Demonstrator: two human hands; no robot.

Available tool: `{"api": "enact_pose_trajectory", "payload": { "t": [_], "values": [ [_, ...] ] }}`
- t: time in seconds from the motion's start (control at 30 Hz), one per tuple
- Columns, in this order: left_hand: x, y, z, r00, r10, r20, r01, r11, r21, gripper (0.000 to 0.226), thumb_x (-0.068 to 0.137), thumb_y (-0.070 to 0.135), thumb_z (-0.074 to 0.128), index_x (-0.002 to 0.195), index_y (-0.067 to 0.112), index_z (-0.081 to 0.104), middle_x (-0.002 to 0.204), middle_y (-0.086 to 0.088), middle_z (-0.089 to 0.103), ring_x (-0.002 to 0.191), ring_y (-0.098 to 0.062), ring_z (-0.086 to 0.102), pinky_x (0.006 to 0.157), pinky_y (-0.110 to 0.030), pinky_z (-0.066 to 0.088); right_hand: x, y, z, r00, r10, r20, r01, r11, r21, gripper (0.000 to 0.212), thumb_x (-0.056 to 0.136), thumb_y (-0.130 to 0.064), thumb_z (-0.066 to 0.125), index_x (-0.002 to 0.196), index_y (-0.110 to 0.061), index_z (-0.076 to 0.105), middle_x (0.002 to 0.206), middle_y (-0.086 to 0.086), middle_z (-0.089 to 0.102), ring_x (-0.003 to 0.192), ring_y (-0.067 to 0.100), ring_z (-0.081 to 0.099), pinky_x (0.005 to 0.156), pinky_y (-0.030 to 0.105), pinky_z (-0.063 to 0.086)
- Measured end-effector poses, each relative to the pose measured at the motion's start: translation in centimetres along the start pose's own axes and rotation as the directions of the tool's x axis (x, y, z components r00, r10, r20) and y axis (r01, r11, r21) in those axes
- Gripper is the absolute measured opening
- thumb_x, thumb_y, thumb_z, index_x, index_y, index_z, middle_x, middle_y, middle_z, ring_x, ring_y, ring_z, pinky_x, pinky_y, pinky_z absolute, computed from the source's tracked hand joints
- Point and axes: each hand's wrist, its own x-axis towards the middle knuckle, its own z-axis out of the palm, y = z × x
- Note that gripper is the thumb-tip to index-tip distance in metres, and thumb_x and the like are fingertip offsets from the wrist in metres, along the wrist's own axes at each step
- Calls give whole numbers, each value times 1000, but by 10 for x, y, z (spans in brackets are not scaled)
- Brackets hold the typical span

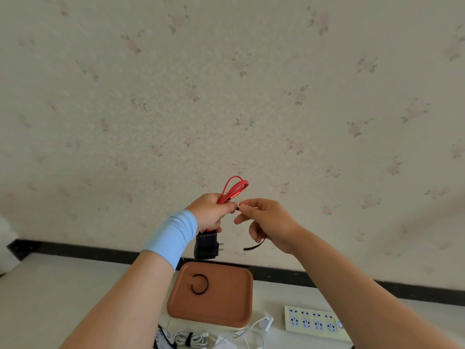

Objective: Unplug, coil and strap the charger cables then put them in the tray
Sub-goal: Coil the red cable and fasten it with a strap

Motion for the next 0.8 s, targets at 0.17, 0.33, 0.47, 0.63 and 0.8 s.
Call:
{"api": "enact_pose_trajectory", "payload": {
  "t": [0.17, 0.33, 0.47, 0.63, 0.8],
  "values": [
    [4, 1, -4, 999, -44, -13, 40, 971, -236, 30, 99, 32, 49, 106, 6, 62, 53, 6, 31, 44, -14, 27, 70, -36, 53, 1, -2, -6, 999, 40, 19, -38, 996, -86, 25, 106, -24, 50, 104, -10, 70, 80, 3, 68, 49, 11, 37, 48, 23, 30],
    [11, -1, 4, 982, -158, 105, 189, 877, -441, 40, 99, 19, 30, 117, 0, 61, 57, 1, 39, 44, -17, 33, 60, -32, 42, 0, -1, -14, 991, -85, -105, 83, 996, -24, 22, 102, -17, 57, 102, -21, 79, 68, -2, 49, 56, 12, 40, 57, 26, 40],
    [11, 0, 18, 991, -28, 128, 66, 953, -297, 32, 104, 19, 37, 124, 11, 61, 67, 1, 45, 50, -13, 40, 58, -25, 40, -6, -3, -14, 982, -141, -125, 148, 988, 49, 9, 92, -13, 72, 92, -13, 81, 57, 4, 56, 52, 15, 45, 54, 25, 42],
    [12, 6, 34, 990, 35, 136, 7, 955, -296, 26, 100, 21, 48, 112, 7, 66, 70, 1, 50, 54, -14, 45, 61, -27, 40, -12, -7, -13, 967, -54, -248, 62, 998, 24, 10, 83, -19, 82, 82, -9, 79, 54, -3, 65, 45, 11, 51, 47, 25, 45],
    [14, 15, 40, 987, 35, 154, 51, 855, -517, 23, 94, 21, 42, 90, 6, 59, 62, -1, 44, 48, -16, 36, 72, -36, 40, -15, -12, -13, 960, -17, -278, 36, 997, 65, 19, 80, -26, 85, 69, -13, 77, 66, 0, 73, 49, 15, 52, 45, 27, 45]
  ]
}}
